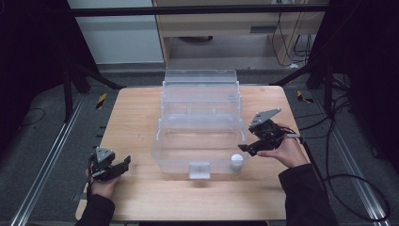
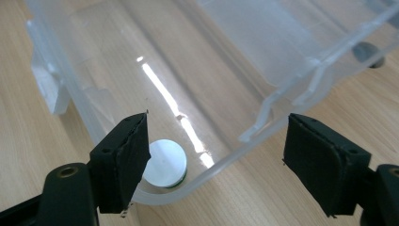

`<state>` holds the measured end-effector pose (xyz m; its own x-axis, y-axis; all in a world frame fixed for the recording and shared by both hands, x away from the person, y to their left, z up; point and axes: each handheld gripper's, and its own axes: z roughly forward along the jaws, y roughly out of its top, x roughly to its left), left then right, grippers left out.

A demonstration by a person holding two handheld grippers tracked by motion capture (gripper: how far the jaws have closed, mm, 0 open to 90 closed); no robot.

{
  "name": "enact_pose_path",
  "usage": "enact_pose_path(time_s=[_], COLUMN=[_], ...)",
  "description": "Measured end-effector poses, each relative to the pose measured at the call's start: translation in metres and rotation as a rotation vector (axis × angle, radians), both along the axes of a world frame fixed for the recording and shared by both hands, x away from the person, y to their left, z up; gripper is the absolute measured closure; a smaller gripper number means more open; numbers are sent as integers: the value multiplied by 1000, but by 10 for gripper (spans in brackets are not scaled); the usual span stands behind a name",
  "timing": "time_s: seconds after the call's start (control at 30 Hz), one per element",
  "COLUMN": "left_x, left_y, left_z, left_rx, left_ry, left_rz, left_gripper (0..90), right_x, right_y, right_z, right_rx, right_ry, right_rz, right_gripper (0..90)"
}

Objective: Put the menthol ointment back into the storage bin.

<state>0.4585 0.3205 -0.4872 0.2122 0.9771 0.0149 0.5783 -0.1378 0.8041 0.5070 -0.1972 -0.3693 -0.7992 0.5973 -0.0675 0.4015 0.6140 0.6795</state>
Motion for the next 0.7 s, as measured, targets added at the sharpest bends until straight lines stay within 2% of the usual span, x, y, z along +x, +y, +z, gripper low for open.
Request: enact_pose_path(time_s=[0.03,0.07,0.17,0.27,0.3,0.33,0.37,0.43,0.47,0.53,0.7], left_x=[0,0,0,0,0,0,0,0,0,0,0], left_y=[0,0,0,0,0,-1,-1,-1,-1,-1,-1], left_z=[0,0,0,0,0,0,0,0,0,0,-1], left_rx=[0,0,0,0,0,-1,-1,0,0,0,-2], left_ry=[0,0,2,2,2,2,2,3,3,4,5], left_rz=[0,0,0,0,0,0,0,0,0,0,-3], left_gripper=[339,339,338,338,337,337,337,336,336,335,334], right_x=[0,-4,-11,-17,-17,-20,-20,-24,-24,-26,-27], right_y=[0,-8,-20,-30,-30,-36,-36,-46,-46,-53,-61], right_z=[0,1,1,-3,-3,-8,-8,-16,-16,-28,-42], right_rx=[0,49,114,142,142,168,168,217,217,232,217], right_ry=[0,-31,-58,-90,-90,-115,-115,-147,-147,-130,-109], right_rz=[0,-38,-98,-150,-150,-186,-186,-239,-239,-275,-298], right_gripper=[228,212,183,166,166,164,164,168,168,168,168])
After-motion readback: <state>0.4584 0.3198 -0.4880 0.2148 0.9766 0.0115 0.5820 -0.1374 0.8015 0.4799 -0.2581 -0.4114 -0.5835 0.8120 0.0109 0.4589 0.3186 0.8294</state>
